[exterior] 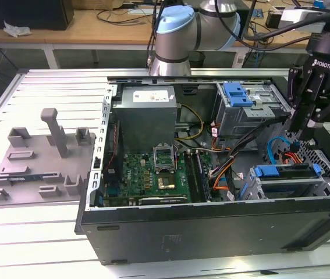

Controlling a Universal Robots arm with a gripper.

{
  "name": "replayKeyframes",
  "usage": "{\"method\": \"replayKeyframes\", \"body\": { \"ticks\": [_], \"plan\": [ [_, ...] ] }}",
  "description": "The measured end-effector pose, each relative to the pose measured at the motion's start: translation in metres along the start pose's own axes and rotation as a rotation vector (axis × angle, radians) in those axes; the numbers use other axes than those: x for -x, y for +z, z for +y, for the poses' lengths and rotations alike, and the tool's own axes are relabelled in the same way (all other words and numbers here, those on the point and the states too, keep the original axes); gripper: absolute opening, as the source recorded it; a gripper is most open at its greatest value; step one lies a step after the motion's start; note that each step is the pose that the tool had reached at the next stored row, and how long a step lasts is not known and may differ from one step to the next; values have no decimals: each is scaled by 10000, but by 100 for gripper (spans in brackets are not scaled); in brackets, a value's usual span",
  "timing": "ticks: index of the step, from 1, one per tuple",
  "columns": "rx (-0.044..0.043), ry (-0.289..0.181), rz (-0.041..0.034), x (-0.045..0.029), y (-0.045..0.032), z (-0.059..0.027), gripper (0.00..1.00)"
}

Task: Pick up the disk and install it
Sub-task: 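Insert the second disk wire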

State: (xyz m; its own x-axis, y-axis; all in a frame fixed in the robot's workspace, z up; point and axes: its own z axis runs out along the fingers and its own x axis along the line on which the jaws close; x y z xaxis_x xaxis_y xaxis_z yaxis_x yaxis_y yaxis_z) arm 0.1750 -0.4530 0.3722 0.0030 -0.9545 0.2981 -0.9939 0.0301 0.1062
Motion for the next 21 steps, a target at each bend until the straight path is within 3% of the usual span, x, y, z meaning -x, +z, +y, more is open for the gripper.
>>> {"method": "replayKeyframes", "body": {
  "ticks": [2, 4, 6, 11, 18, 21],
  "plan": [
    [164, 521, -56, 4, 13, -1, 34],
    [239, 763, -75, 5, 17, -1, 34],
    [265, 834, -28, -5, 19, -11, 34],
    [356, 833, 209, -53, 30, -53, 34],
    [410, 1002, 344, -80, 70, -62, 34],
    [415, 1019, 352, -80, 73, -63, 34]
  ]
}}
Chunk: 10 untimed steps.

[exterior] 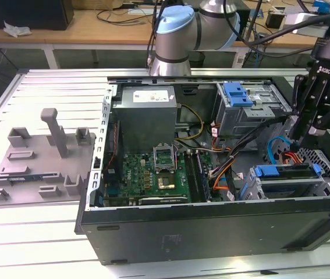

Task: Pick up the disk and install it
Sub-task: 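Insert the second disk wire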

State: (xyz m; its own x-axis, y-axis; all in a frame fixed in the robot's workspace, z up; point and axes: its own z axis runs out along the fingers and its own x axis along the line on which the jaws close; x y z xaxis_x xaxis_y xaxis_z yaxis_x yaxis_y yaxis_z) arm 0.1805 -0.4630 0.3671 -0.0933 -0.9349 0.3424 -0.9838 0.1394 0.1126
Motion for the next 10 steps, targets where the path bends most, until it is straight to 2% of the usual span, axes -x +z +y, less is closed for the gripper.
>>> {"method": "replayKeyframes", "body": {
  "ticks": [3, 5, 10],
  "plan": [
    [-14, 8, 18, 6, 19, 4, 34],
    [-54, 26, 50, 11, 40, 25, 34],
    [-237, 98, 126, 14, 55, 77, 34]
  ]
}}
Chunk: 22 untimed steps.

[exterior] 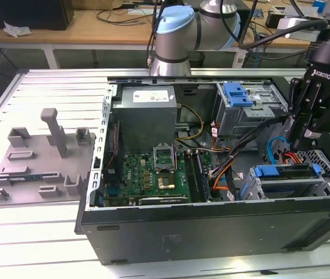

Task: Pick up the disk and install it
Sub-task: 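Insert the second disk wire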

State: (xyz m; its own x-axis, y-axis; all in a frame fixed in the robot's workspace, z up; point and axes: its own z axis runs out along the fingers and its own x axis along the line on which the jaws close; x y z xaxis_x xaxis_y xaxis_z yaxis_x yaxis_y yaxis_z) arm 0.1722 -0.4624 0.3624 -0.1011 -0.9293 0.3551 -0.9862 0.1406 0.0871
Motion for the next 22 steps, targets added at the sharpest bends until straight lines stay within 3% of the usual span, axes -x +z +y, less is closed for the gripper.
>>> {"method": "replayKeyframes", "body": {
  "ticks": [4, 11, 13, 14, 22],
  "plan": [
    [-97, -6, 78, 46, -7, 7, 34],
    [-116, -51, 83, 69, 22, 7, 34],
    [-118, -57, 83, 70, 23, 8, 33],
    [-118, -60, 83, 70, 23, 7, 25],
    [-120, -64, 83, 73, 31, 7, 24]
  ]
}}
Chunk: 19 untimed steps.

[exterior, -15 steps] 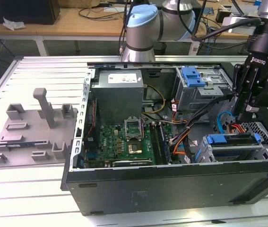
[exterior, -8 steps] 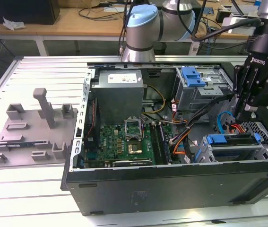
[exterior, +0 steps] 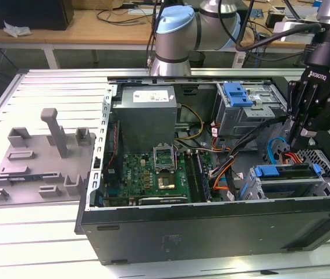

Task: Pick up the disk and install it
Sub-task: 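Insert the second disk wire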

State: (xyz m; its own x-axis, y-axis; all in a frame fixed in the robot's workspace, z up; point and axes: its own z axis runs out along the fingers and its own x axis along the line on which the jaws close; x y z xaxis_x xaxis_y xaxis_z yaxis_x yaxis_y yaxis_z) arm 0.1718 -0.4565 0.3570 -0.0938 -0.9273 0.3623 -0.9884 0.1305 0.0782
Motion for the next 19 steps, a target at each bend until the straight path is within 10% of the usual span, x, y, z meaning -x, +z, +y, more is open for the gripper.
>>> {"method": "replayKeyframes", "body": {
  "ticks": [16, 19],
  "plan": [
    [7, -3, -4, 3, 10, -1, 16],
    [13, -19, -174, -27, 22, -4, 16]
  ]
}}
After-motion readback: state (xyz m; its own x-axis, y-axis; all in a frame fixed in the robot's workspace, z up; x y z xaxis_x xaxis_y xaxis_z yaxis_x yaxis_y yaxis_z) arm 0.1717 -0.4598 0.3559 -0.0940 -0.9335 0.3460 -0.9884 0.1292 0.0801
